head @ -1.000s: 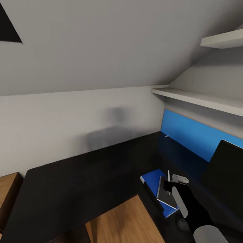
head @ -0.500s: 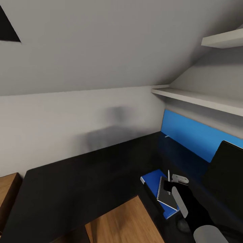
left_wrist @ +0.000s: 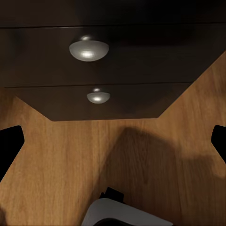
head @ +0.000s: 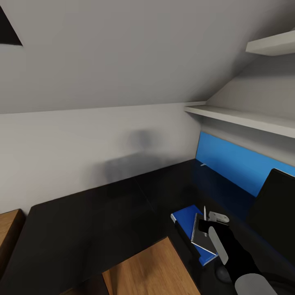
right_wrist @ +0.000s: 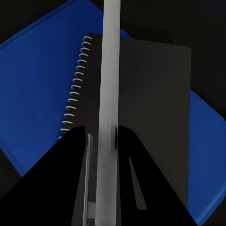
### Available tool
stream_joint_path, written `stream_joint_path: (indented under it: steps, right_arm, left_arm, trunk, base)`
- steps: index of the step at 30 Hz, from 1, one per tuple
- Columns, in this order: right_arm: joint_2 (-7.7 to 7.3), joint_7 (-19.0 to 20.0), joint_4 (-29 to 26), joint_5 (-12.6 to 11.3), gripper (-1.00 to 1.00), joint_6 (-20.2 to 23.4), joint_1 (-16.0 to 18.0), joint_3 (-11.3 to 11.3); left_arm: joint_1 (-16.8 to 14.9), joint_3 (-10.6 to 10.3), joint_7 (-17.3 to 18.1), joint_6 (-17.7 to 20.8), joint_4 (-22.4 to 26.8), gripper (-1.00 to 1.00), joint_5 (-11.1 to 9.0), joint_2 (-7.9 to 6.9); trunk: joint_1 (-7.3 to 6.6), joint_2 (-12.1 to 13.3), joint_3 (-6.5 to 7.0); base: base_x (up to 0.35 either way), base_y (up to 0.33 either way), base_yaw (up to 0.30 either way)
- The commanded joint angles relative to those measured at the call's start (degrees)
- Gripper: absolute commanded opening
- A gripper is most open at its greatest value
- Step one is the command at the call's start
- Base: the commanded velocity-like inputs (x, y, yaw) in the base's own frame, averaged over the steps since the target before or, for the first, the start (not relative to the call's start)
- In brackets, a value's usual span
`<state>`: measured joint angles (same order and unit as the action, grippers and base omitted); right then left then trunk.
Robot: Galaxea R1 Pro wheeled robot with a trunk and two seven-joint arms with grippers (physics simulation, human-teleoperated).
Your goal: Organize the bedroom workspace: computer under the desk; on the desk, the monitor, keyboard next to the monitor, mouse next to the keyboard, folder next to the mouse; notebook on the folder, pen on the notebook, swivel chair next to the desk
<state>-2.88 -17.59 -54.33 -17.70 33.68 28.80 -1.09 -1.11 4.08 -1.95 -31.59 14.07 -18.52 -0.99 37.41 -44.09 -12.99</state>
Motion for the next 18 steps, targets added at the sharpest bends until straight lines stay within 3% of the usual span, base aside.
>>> stream_joint_path:
  steps: [1, 18]
  right_arm:
    - [-0.02, -0.42, -0.08, -0.67, -1.0, 0.14, 0.04, 0.05]
    - [-0.02, -0.42, -0.08, -0.65, -1.0, 0.16, 0.03, 0.05]
  left_arm:
    - [-0.03, 0.2, -0.15, -0.13, -0.01, 1.0, 0.33, 0.02]
    - [-0.03, 0.23, -0.16, -0.13, -0.01, 1.0, 0.33, 0.03]
  trunk:
    - [0.24, -0.48, -0.27]
    - [3.97, -7.3, -3.32]
  base:
    - [0.0, 0.0, 0.0]
    - [0.0, 0.0, 0.0]
